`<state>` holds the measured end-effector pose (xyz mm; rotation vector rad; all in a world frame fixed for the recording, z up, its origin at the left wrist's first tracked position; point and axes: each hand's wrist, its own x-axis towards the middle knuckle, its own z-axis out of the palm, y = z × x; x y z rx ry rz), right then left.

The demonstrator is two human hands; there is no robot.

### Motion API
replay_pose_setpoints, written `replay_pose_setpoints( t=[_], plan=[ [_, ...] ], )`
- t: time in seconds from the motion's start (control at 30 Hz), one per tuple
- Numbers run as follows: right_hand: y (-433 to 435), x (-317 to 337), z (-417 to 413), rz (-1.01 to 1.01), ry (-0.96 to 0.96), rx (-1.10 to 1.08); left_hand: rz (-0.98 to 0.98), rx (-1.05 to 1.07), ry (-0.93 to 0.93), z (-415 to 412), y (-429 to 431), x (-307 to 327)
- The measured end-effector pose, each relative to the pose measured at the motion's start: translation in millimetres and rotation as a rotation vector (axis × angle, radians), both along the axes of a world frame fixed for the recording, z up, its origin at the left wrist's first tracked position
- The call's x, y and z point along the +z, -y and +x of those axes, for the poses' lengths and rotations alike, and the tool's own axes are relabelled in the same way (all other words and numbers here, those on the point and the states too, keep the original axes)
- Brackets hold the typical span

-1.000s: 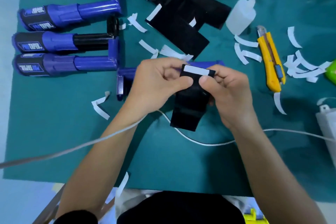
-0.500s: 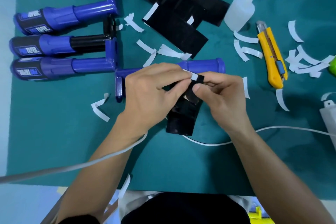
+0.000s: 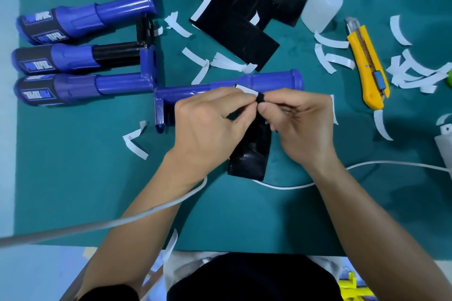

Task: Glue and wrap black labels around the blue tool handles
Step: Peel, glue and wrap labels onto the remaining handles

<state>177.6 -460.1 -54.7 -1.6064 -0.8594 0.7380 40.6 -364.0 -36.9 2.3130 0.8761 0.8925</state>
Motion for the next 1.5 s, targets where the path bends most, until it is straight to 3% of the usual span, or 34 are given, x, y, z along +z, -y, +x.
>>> replay_pose_setpoints(
  t=[0.13, 0.43, 0.77, 1.1, 1.5],
  plan=[
    [1, -1, -1, 0.001, 0.131, 0.013, 0.003, 0.021, -0.016, 0, 0, -1],
    [1, -3, -4, 0.036, 0.229, 0.020, -0.056, 0.024, -0.032, 2, 0, 4],
    [3, -2, 0, 0.036, 0.165, 0.035, -0.420, -0.027, -0.048, -2, -11, 14],
    [2, -3, -3, 0.057, 0.275, 0.062, -0.405, -0.021, -0.064, -2, -10, 16],
    [2, 1, -4, 0.057, 0.097, 0.049, -0.653, -0.010, 0.021, 1, -19, 17]
  ],
)
